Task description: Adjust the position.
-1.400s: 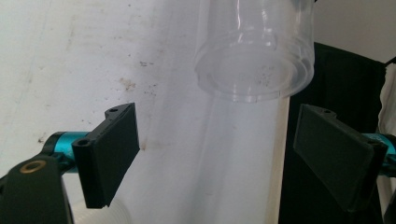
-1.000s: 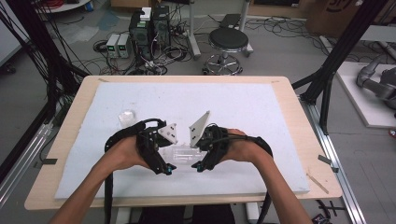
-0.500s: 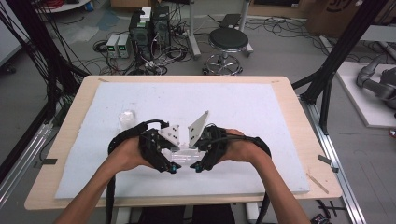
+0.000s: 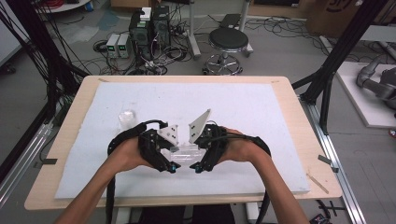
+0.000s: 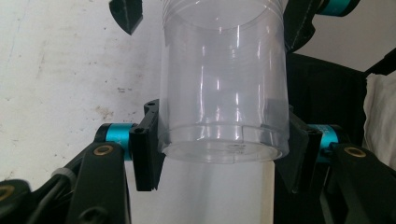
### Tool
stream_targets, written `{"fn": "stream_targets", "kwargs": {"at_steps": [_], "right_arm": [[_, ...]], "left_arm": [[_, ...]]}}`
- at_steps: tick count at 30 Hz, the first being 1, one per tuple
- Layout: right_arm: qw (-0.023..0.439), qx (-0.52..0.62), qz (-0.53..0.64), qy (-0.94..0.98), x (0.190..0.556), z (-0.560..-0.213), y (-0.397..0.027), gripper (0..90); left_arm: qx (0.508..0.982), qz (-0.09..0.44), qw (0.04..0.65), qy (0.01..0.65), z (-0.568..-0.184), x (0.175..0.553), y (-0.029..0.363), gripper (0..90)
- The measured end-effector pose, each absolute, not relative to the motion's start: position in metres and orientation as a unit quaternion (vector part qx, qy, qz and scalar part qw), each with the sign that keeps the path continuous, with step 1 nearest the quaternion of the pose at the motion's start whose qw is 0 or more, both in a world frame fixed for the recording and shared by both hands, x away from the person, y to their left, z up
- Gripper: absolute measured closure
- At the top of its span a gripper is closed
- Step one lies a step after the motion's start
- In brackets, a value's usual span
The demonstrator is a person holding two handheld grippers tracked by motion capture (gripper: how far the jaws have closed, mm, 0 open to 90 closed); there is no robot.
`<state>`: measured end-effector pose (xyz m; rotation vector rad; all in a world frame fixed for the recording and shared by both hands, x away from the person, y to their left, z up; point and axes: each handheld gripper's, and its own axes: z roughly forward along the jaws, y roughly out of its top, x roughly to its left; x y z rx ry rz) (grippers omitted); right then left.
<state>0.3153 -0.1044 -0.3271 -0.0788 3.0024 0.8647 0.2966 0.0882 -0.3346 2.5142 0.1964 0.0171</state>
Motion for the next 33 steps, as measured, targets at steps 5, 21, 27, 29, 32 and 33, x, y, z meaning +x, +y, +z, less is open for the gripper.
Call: {"fn": "stream_targets", "kwargs": {"at_steps": [5, 21, 27, 29, 32, 33], "right_arm": [[0.014, -0.030, 0.297, 0.954, 0.314, -0.325, -0.107, 14.3], [0.036, 0.008, 0.426, 0.904, 0.318, -0.323, -0.142, 14.3], [0.024, 0.032, 0.493, 0.869, 0.318, -0.326, -0.157, 14.3], [0.024, 0.037, 0.512, 0.858, 0.319, -0.328, -0.162, 14.2], [0.021, 0.046, 0.528, 0.848, 0.319, -0.330, -0.166, 14.1], [0.018, 0.050, 0.542, 0.838, 0.319, -0.333, -0.170, 14.0]], "left_arm": [[0.946, 0.006, 0.312, 0.084, -0.337, 0.297, 0.090, 42.0], [0.911, 0.005, 0.396, 0.113, -0.374, 0.296, 0.115, 41.9], [0.880, 0.021, 0.453, 0.138, -0.382, 0.294, 0.129, 41.9], [0.862, 0.018, 0.486, 0.144, -0.386, 0.292, 0.136, 41.9], [0.845, 0.015, 0.512, 0.151, -0.389, 0.291, 0.143, 41.9], [0.829, 0.010, 0.537, 0.154, -0.392, 0.291, 0.149, 41.9]]}}
